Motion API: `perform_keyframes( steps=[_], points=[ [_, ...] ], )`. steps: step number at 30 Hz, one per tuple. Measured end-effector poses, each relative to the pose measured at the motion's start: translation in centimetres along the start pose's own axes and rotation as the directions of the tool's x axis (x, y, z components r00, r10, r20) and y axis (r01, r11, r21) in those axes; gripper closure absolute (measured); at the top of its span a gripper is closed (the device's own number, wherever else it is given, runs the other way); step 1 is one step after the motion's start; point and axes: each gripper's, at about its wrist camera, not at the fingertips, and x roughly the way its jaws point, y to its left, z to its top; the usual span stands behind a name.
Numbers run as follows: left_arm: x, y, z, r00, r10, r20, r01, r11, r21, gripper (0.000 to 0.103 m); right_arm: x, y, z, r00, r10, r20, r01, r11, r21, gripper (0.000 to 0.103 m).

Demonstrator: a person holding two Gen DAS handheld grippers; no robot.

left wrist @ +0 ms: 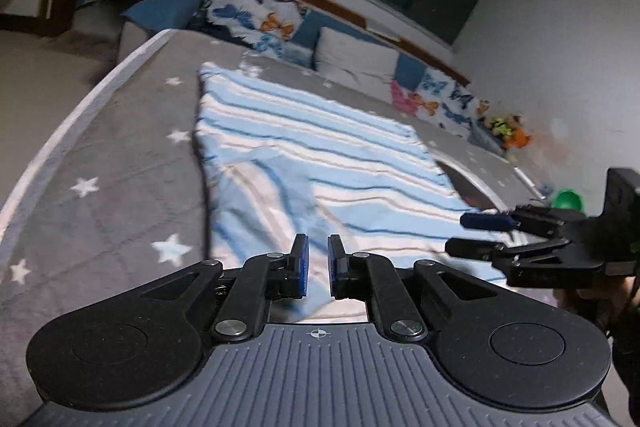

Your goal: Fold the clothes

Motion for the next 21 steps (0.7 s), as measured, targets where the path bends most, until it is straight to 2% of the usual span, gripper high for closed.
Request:
perform_keyframes(
  steps=[7, 10, 13, 16, 21],
  points=[
    [0.8, 1.0, -0.5, 0.997, 0.023, -0.079, -0.023, 1.000, 0.008, 0.094, 2.8, 3.1, 1.5, 0.997, 0.070, -0.005, -0.071, 0.996, -0.049, 0.044],
    [0.7, 1.1, 0.0, 0.998, 0.018, -0.067, -0.018, 1.000, 0.004, 0.094, 4.1, 3.9, 1.5, 0.997, 0.071, -0.028, -0.073, 0.995, -0.072, 0.044],
    [0.6, 0.7, 2.1, 1.000, -0.001, -0.016, 0.001, 1.000, 0.019, 0.094, 4.9, 4.2, 0.9, 0.996, 0.056, -0.073, -0.062, 0.994, -0.087, 0.044],
    [1.6, 0.3, 3.7, 1.000, -0.008, 0.006, 0.008, 0.999, 0.037, 0.094, 4.8, 3.9, 0.5, 0.995, 0.067, -0.080, -0.072, 0.995, -0.066, 0.044],
    [5.7, 1.3, 5.4, 1.000, 0.002, -0.031, -0.002, 1.000, -0.014, 0.094, 3.2, 2.9, 0.0, 0.995, 0.064, -0.079, -0.066, 0.997, -0.029, 0.044]
  ],
)
